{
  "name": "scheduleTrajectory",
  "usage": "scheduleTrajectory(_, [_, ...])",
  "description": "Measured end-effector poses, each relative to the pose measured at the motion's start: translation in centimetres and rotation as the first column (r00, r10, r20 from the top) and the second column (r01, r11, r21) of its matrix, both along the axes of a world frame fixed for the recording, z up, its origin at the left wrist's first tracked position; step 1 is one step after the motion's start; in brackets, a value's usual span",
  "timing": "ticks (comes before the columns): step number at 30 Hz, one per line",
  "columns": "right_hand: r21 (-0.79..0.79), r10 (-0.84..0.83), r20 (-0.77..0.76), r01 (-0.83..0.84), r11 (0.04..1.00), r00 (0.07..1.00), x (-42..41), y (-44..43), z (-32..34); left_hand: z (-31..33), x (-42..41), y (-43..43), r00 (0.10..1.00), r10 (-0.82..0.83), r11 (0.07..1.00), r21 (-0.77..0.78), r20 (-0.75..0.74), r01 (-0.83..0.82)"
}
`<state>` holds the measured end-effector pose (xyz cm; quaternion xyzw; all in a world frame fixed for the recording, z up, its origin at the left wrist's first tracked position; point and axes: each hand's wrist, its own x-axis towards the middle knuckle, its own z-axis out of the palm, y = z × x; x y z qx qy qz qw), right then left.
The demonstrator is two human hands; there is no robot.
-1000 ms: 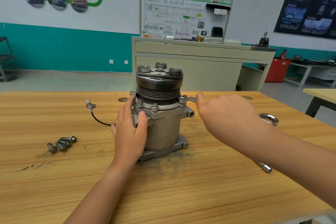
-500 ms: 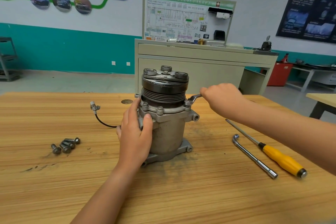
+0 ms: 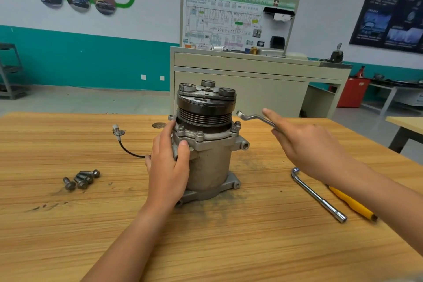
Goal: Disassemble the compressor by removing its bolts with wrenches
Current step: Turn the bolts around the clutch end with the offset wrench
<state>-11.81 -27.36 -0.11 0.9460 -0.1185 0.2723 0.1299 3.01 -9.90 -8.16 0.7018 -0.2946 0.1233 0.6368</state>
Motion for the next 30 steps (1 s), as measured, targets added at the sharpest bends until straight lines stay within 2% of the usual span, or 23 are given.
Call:
scheduleTrajectory(3, [-0.031,-0.086,-0.141,0.083,0.996,0.986,-0.1,0.5,0.0,-0.1,0.0,0.0,1.0,0.002,1.0,0.0,0.001,-0.002])
scheduleTrajectory(6, [-0.076,-0.133,-0.185,0.121,0.99,0.974,0.8,1.3,0.3,-0.1,0.0,0.0,1.0,0.007,1.0,-0.004,-0.004,-0.007])
scheduleTrajectory(9, [-0.198,-0.238,-0.234,0.194,0.961,0.943,0.9,2.2,1.5,0.0,-0.1,0.0,1.0,0.006,1.0,-0.004,-0.007,-0.006])
scheduleTrajectory(12, [-0.331,-0.295,-0.293,0.193,0.924,0.909,0.9,4.2,2.2,0.0,-0.2,0.1,1.0,0.004,1.0,0.002,-0.008,-0.004])
scheduleTrajectory(18, [-0.324,-0.183,-0.374,0.057,0.944,0.909,1.2,3.3,3.8,0.0,-0.3,0.2,1.0,-0.006,1.0,0.001,-0.015,0.006])
scheduleTrajectory(23, [-0.428,-0.191,-0.459,-0.027,0.903,0.868,3.8,-1.4,4.0,0.0,-0.2,0.1,1.0,0.01,1.0,-0.003,-0.001,-0.01])
scheduleTrajectory(26, [-0.389,-0.132,-0.393,-0.035,0.921,0.91,6.5,-2.7,2.7,-0.1,-0.1,0.0,1.0,0.012,1.0,0.006,-0.005,-0.012])
scheduleTrajectory(30, [-0.323,0.05,-0.255,-0.134,0.937,0.966,9.3,-3.0,1.6,-0.1,-0.1,0.0,1.0,0.012,1.0,0.004,0.002,-0.012])
